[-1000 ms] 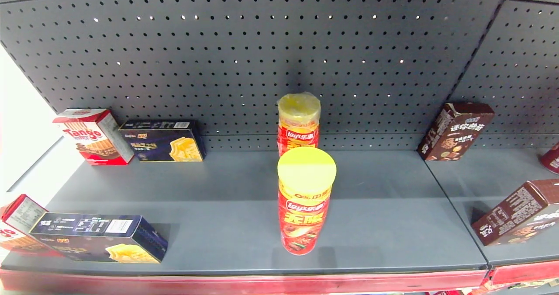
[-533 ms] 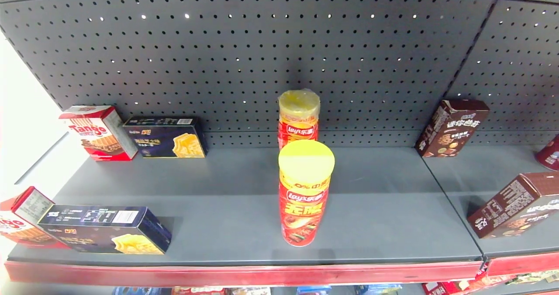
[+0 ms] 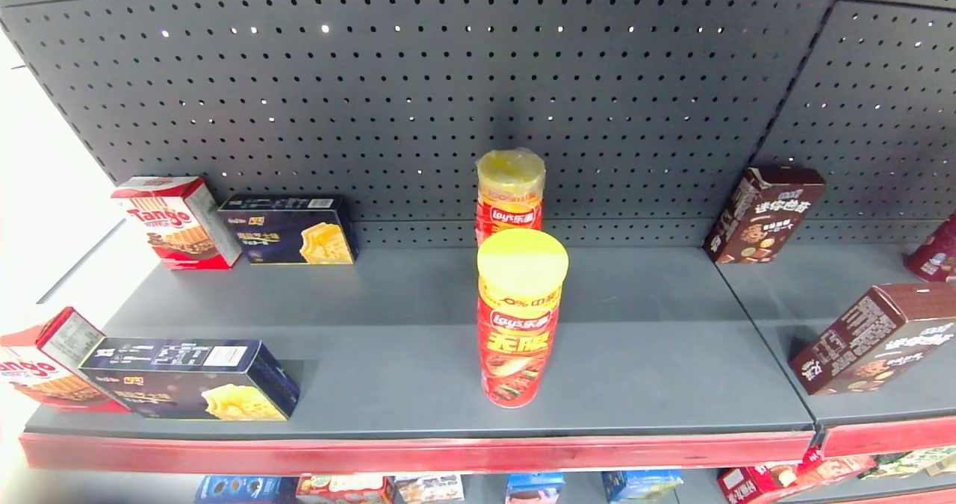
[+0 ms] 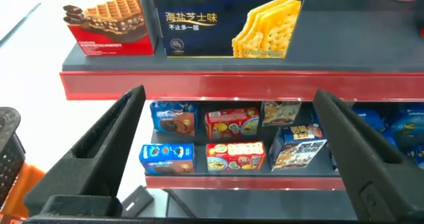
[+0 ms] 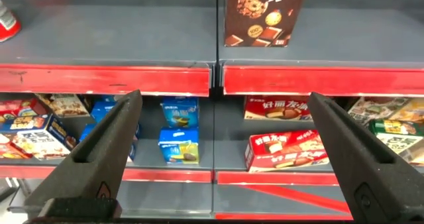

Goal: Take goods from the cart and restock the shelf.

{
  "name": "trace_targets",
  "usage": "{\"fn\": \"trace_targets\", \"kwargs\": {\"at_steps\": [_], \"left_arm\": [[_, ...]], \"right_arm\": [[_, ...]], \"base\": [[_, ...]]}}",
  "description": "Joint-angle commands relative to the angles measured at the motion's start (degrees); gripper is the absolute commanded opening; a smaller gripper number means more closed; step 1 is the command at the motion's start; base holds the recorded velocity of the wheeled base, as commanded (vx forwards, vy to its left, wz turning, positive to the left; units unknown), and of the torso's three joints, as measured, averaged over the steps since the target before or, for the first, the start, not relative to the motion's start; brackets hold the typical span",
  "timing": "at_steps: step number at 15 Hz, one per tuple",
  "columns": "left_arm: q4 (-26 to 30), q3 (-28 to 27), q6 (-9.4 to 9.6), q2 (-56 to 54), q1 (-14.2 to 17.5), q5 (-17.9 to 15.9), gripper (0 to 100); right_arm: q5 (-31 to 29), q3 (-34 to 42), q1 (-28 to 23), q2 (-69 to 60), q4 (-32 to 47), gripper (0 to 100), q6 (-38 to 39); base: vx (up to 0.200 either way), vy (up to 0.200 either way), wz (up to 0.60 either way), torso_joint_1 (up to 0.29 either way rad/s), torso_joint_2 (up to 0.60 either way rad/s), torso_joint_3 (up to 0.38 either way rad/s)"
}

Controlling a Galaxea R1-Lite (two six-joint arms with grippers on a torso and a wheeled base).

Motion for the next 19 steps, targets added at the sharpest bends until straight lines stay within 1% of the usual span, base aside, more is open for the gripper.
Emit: {"fn": "trace_targets", "kwargs": {"at_steps": [1,19], "left_arm": [[-0.04,0.05,-0.04,0.09,0.04,0.01,100],[-0.13,0.05,-0.04,0.09,0.13,0.19,100]], "right_arm": [[0.04,0.01,0.06,0.09,0.02,100,-0.06],[0.13,0.01,0.06,0.09,0.02,100,-0.06]], "base": [[0.000,0.000,0.00,0.000,0.00,0.000],[0.000,0.000,0.00,0.000,0.00,0.000]]}}
